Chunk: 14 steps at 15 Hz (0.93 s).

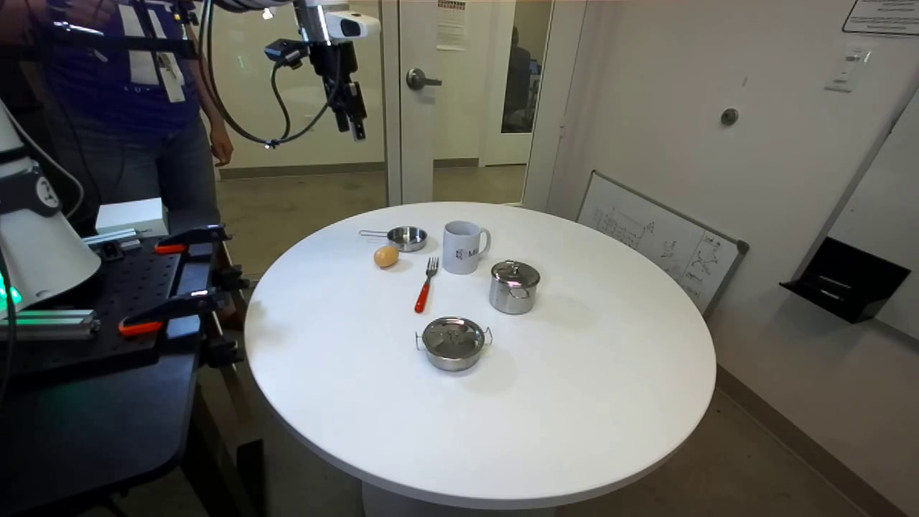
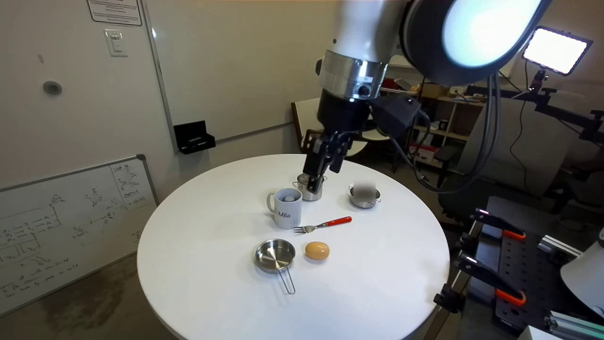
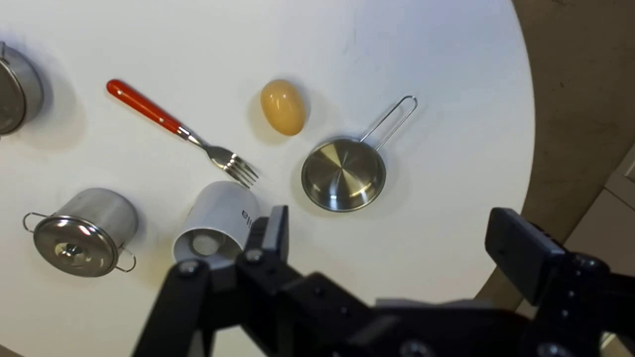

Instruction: Remove the salt cellar from the mug cup

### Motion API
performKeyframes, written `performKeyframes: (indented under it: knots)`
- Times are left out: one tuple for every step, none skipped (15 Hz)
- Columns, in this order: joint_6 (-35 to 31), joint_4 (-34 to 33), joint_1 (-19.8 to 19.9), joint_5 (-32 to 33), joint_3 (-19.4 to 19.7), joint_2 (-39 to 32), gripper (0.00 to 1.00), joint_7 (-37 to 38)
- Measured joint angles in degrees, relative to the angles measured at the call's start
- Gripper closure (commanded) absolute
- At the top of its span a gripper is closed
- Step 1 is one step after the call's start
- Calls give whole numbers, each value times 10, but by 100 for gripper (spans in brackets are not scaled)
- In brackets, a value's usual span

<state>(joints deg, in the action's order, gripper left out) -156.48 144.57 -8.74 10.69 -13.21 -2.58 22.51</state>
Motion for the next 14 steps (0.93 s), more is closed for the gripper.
performKeyframes:
  knots:
    - [-17,-13,2,41,9,-25,0,28]
    - [-31,-29,3,85,22,-51,0,57]
    - [-40,-46,3,121,36,-76,0,82]
    - [-44,-65,3,139,49,-102,0,96]
    - [-45,-75,4,141,54,-119,0,96]
    - [-45,-75,5,141,54,-124,0,96]
    - [-45,-75,5,140,52,-122,0,96]
    - [-45,-73,4,140,51,-119,0,96]
    - [-45,-73,3,140,50,-116,0,96]
    - [-45,-73,3,140,50,-114,0,96]
    - [-45,-72,3,136,48,-114,0,94]
    - [-42,-73,3,130,47,-117,0,96]
    - [-39,-74,3,129,47,-122,0,103]
    - [-36,-76,2,130,50,-131,0,118]
